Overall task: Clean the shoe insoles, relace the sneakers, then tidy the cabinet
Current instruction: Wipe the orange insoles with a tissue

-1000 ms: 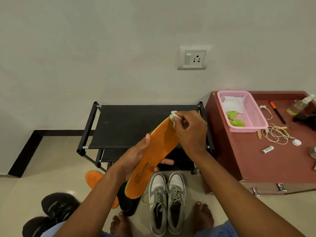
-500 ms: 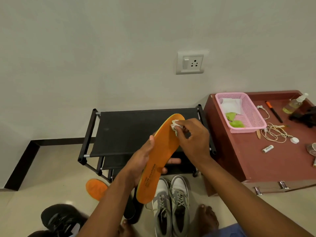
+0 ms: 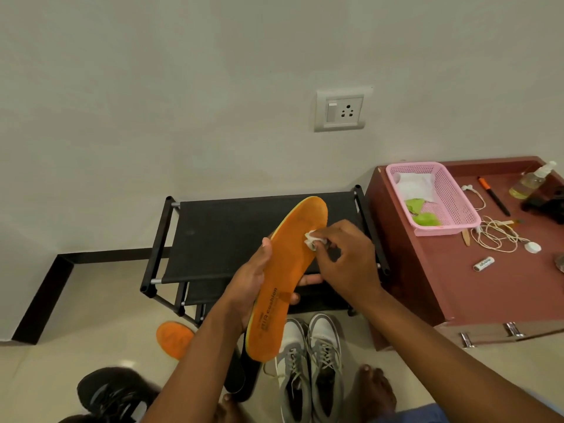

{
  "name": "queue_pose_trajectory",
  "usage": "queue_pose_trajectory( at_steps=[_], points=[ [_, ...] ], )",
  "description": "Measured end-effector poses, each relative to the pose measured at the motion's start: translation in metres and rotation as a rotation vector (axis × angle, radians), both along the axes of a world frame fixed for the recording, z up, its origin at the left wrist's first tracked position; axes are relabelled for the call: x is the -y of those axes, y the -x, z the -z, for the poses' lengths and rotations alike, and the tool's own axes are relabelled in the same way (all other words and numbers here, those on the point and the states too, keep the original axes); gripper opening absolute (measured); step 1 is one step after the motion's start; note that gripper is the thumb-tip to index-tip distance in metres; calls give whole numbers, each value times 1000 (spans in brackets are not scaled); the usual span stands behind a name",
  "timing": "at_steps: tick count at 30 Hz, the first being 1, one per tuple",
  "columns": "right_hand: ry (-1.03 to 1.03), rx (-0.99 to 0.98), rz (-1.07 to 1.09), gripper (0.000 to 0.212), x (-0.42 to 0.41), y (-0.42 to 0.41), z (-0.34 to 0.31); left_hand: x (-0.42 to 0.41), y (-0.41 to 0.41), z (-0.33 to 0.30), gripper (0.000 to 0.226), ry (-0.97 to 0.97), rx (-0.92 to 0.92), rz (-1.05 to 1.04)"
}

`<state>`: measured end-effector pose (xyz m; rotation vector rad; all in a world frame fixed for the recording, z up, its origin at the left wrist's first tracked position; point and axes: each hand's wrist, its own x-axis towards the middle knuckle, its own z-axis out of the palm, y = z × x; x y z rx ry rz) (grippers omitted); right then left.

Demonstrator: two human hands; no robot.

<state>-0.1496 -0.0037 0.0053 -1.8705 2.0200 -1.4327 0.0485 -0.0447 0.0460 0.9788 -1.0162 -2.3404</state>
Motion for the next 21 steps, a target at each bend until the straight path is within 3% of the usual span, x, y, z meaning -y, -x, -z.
queue_pose_trajectory(
  at_steps=[4,9,15,21],
  points=[
    [-25,-44,-87,14,-6,-15,1,4,-5,5,59,32,56,-40],
    [15,-33,57,9,4,2,-5,-1,-2,1,48,0,5,29],
    [65,67,174,12,16,20,-8,3,1,-11,58,-47,-30,214],
    [82,94,171,15,18,17,-11,3,-10,4,61,-90,-33,199]
  ],
)
